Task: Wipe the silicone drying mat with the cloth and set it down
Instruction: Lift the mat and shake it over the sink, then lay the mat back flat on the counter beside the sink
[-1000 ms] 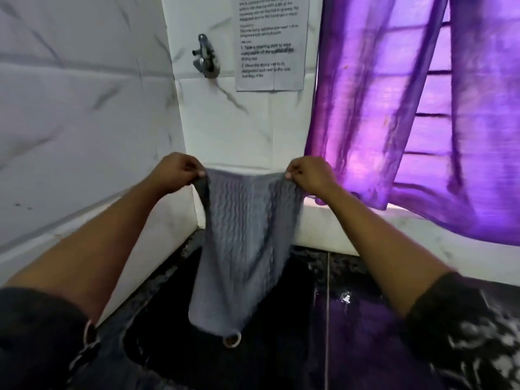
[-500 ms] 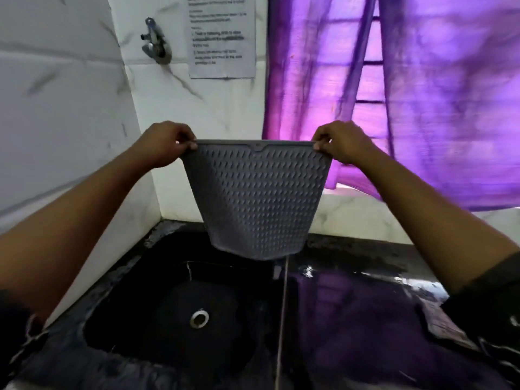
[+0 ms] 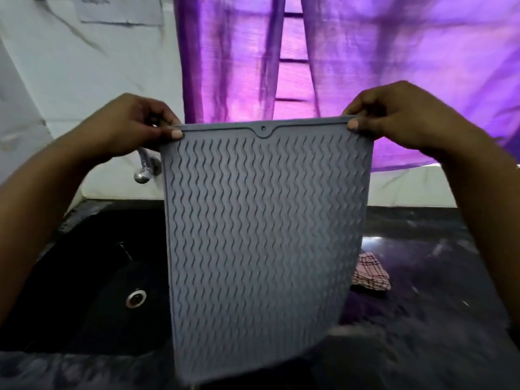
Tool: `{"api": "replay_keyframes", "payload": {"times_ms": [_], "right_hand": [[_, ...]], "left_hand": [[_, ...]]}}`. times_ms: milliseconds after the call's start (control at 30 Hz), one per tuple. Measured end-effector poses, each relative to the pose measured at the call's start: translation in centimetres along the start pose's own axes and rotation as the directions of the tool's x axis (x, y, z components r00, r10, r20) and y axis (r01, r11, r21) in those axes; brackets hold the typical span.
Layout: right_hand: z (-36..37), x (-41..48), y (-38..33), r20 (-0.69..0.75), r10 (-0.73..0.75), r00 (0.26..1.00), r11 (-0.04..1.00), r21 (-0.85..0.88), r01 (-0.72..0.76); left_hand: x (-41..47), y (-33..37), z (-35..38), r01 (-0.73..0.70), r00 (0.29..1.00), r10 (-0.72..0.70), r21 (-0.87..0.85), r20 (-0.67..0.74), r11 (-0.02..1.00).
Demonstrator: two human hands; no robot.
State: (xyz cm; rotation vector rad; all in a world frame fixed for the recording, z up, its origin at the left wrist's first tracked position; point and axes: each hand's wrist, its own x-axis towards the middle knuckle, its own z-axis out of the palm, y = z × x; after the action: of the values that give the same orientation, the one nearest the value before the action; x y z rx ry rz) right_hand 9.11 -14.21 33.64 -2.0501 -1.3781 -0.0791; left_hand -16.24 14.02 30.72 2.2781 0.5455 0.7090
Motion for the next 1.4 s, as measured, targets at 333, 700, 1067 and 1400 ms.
{"api": "replay_keyframes", "payload": {"times_ms": [333, 700, 1067, 1400], "right_hand": [[13.5, 9.1, 18.3, 0.167, 0.372, 0.913, 0.927, -0.119, -0.356], [31.3, 1.4, 23.9, 0.03, 0.662, 0.749, 0.728, -0.265, -0.633], [29.0, -14.9, 18.4, 0.076, 0.836, 0.543, 0.545, -0.233, -0.806], [27.7, -18.3, 19.4, 0.269, 0.845, 0.461, 0.388, 0.283, -0.877]], "left_hand": [[12.9, -13.5, 15.9, 0.33, 0.914, -0.317, -0.012, 0.252, 0.944], [5.1, -23.5, 30.1, 0.455, 0.828, -0.506, 0.239, 0.241, 0.858], [-9.5, -20.4, 29.5, 0.748, 0.663, -0.745, -0.101, 0.077, 0.655], [-12.9, -18.9, 28.4, 0.828, 0.525, -0.837, -0.321, 0.155, 0.46]]}}
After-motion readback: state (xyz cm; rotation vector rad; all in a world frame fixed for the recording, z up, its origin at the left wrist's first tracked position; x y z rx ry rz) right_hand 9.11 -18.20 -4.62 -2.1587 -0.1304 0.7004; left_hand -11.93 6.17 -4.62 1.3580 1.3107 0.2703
